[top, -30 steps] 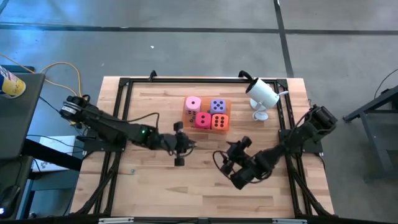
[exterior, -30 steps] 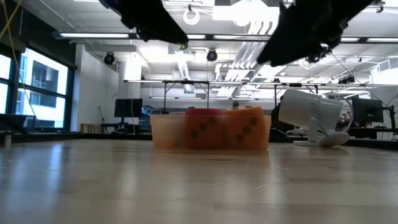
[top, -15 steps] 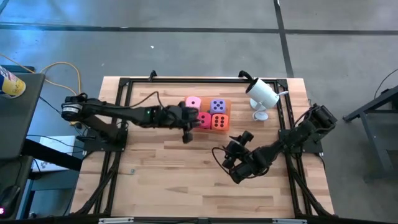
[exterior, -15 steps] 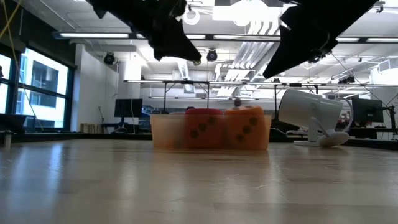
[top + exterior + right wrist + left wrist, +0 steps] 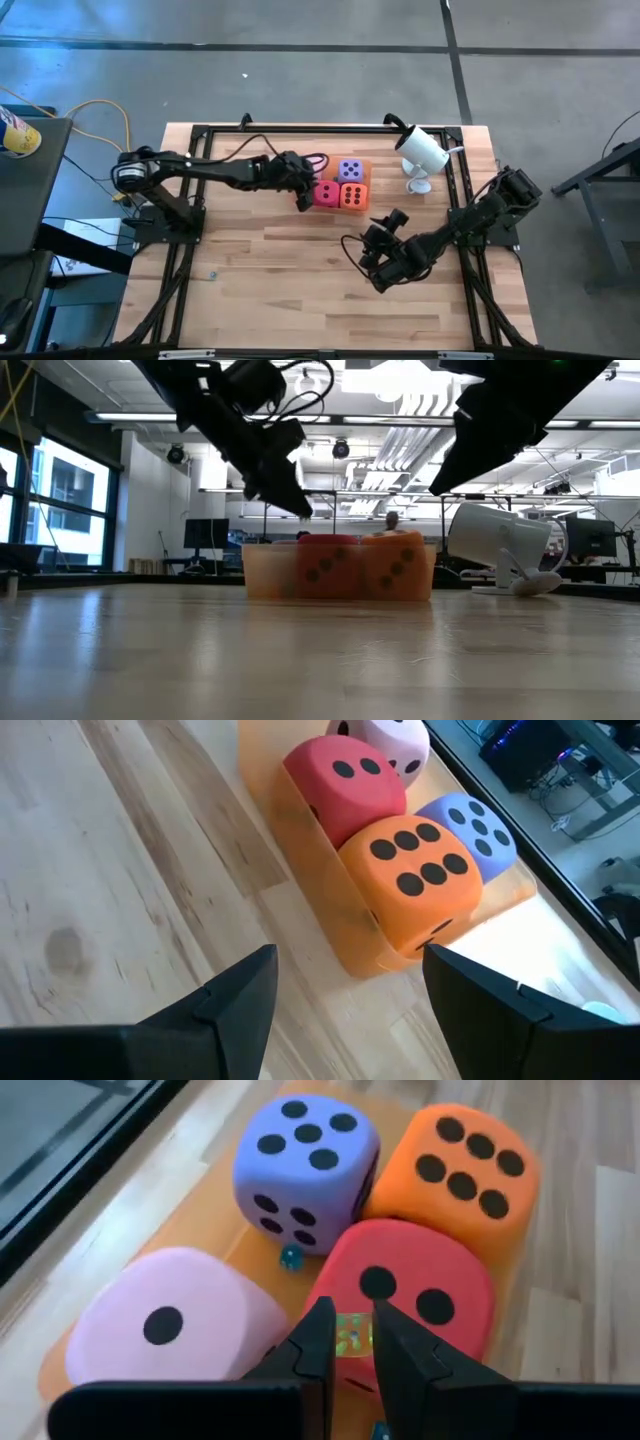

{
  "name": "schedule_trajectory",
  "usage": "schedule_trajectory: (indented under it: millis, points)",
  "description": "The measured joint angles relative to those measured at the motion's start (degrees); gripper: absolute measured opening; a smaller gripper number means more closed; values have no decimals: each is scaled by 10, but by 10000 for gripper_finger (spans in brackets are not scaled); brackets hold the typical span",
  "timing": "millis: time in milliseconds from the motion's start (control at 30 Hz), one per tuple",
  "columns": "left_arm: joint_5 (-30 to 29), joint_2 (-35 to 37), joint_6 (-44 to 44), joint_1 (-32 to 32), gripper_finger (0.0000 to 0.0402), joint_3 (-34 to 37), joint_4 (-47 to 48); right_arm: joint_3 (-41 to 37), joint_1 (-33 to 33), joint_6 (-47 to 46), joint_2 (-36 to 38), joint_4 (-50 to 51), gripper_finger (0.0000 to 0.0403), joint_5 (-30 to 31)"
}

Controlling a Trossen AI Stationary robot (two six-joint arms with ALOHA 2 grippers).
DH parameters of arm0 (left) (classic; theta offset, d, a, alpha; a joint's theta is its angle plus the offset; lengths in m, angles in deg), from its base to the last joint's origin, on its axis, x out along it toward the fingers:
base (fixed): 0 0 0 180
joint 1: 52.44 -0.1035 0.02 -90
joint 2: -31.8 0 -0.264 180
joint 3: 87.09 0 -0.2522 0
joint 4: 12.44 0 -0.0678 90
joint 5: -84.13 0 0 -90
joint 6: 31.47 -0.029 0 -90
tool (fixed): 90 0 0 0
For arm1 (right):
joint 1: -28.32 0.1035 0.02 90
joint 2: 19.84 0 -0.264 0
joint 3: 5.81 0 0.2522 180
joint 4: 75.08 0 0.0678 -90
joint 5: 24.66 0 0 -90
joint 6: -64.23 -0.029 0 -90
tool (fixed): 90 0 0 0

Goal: Pick & Place Dice
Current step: Put the small green die into the orange bin, then put the small blue die into the orange bin

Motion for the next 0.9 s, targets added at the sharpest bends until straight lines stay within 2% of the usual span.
schedule_trajectory:
  millis: [167, 400, 533, 900]
  points:
    - [-9, -7, 3, 0, 47, 0, 6, 0, 3, -1, 0, -1, 239, -4]
    - [-27, -7, 16, 0, 75, 0, 28, 0, 3, -2, 0, -2, 239, -4]
    - [-46, -7, 17, 0, 78, 0, 44, 0, 3, -1, 0, -2, 239, -4]
    - [-48, -8, 20, 13, 82, 0, 59, 0, 3, 4, 0, -1, 239, 0]
